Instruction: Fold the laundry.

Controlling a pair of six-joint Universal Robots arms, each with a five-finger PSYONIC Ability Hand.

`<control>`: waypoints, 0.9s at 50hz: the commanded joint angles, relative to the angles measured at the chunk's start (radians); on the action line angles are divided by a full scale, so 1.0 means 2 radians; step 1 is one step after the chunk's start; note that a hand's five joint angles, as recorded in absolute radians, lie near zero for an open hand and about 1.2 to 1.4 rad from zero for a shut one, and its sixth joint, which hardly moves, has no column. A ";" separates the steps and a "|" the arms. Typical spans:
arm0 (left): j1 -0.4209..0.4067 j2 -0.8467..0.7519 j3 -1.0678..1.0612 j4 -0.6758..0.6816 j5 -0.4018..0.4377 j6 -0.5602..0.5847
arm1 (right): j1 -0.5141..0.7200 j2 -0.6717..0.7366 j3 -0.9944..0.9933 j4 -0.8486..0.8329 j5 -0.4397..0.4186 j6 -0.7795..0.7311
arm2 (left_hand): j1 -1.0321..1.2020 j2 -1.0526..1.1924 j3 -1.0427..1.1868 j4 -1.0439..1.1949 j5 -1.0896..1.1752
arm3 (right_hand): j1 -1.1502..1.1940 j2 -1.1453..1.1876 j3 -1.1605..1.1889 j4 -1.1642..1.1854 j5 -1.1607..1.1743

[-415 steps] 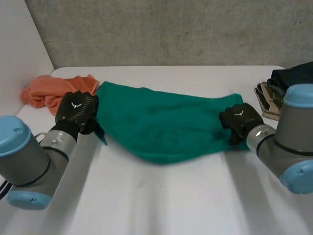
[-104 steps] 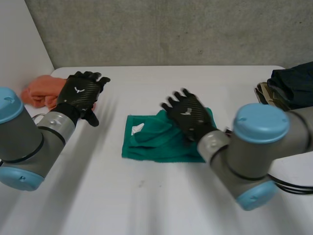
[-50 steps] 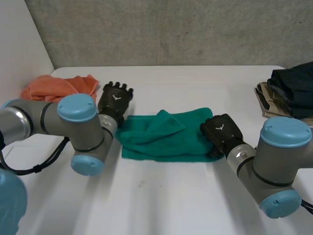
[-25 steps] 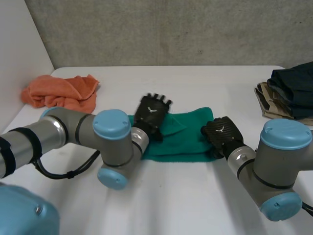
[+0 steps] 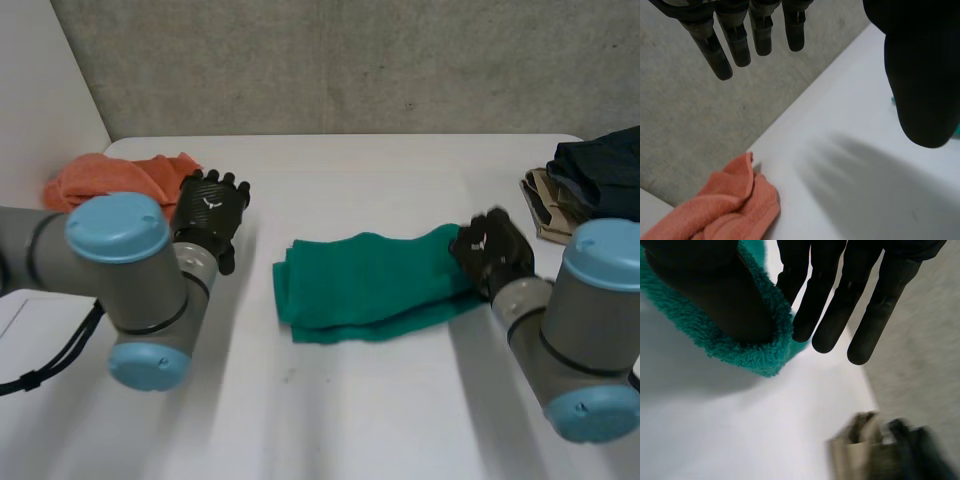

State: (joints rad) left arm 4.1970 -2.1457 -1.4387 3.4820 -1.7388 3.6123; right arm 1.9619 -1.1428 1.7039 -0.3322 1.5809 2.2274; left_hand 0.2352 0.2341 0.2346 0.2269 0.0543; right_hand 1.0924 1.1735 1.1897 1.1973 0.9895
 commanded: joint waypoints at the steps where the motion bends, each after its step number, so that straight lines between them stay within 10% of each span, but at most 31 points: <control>1: 0.003 0.063 -0.048 0.004 0.022 -0.029 | 0.075 0.002 -0.066 -0.045 -0.059 -0.060 | -0.014 -0.013 -0.013 -0.010 -0.011 | 0.152 0.111 0.103 0.100 0.116; 10: 0.011 0.077 -0.060 0.005 0.023 -0.064 | 0.178 0.104 -0.090 -0.116 -0.218 -0.065 | -0.014 -0.013 -0.013 -0.010 -0.011 | 0.152 0.111 0.103 0.100 0.116; 13: 0.012 0.077 -0.057 0.005 0.025 -0.076 | 0.183 0.136 -0.109 -0.103 -0.194 -0.061 | -0.014 -0.013 -0.013 -0.010 -0.011 | 0.135 0.094 0.086 0.083 0.099; 15: 0.012 0.077 -0.055 0.006 0.025 -0.082 | 0.183 0.137 -0.122 -0.088 -0.146 -0.049 | -0.017 -0.016 -0.016 -0.013 -0.013 | -0.283 -0.324 -0.332 -0.336 -0.319; 17: 0.012 0.077 -0.051 0.007 0.025 -0.093 | 0.183 0.128 -0.126 -0.079 -0.112 -0.032 | -0.018 -0.018 -0.018 -0.014 -0.015 | -0.459 -0.499 -0.508 -0.511 -0.495; 29: 0.001 0.083 -0.022 0.007 0.049 -0.186 | 0.106 -0.025 -0.099 0.019 -0.076 0.422 | -0.008 -0.007 -0.008 -0.004 -0.005 | -0.459 -0.499 -0.508 -0.511 -0.495; 35: -0.033 0.066 -0.012 0.001 0.112 -0.203 | 0.062 0.011 -0.145 0.107 -0.075 0.437 | -0.005 -0.004 -0.005 -0.001 -0.002 | -0.459 -0.499 -0.508 -0.511 -0.495; 45: -0.048 -0.049 0.053 -0.090 0.087 -0.195 | 0.054 0.129 -0.243 0.191 -0.105 0.437 | 0.002 0.003 0.003 0.007 0.006 | -0.459 -0.499 -0.508 -0.511 -0.495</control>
State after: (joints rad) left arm 4.1112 -2.1282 -1.4106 3.4294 -1.5149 3.2102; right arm 2.0678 -1.0104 1.3116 -0.0161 1.4131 3.1215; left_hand 0.2352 0.2306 0.2346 0.2241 0.0525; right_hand 0.2248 0.2124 0.2120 0.2153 0.0491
